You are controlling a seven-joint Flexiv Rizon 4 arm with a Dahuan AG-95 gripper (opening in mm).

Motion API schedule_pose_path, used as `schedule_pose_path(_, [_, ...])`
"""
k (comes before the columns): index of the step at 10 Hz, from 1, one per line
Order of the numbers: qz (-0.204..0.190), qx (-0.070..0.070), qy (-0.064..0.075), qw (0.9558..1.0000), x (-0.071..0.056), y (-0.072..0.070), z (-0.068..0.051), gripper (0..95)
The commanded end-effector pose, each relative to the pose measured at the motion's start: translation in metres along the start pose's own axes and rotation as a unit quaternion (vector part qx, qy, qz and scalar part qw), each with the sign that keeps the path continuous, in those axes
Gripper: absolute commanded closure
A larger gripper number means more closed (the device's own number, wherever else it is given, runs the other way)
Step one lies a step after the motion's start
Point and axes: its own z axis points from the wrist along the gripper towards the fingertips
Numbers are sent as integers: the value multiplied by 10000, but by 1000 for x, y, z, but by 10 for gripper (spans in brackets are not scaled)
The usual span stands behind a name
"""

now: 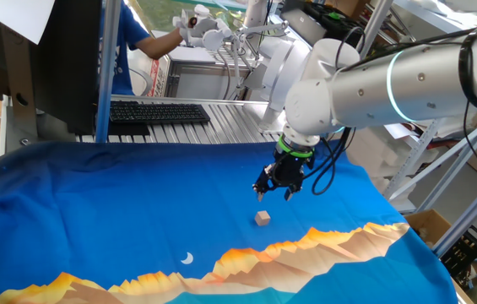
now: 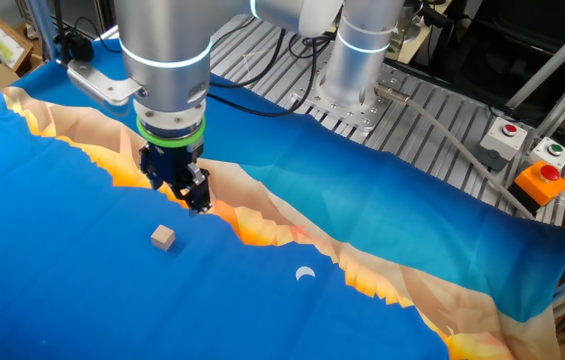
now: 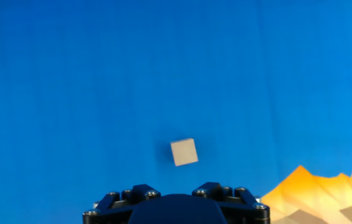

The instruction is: Pick up the small block on the left and move it to the right

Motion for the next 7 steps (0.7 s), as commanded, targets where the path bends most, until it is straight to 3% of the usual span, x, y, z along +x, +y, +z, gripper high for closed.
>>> schedule_pose_path(1, [130,-49,3,9999,0,1,0,380])
schedule_pose_path(2, [215,-74,12,9997,0,1,0,380])
schedule_pose_path(5, [336,-127,277,9990,0,1,0,380])
schedule_pose_path(7, [342,-85,302,9989,0,1,0,380])
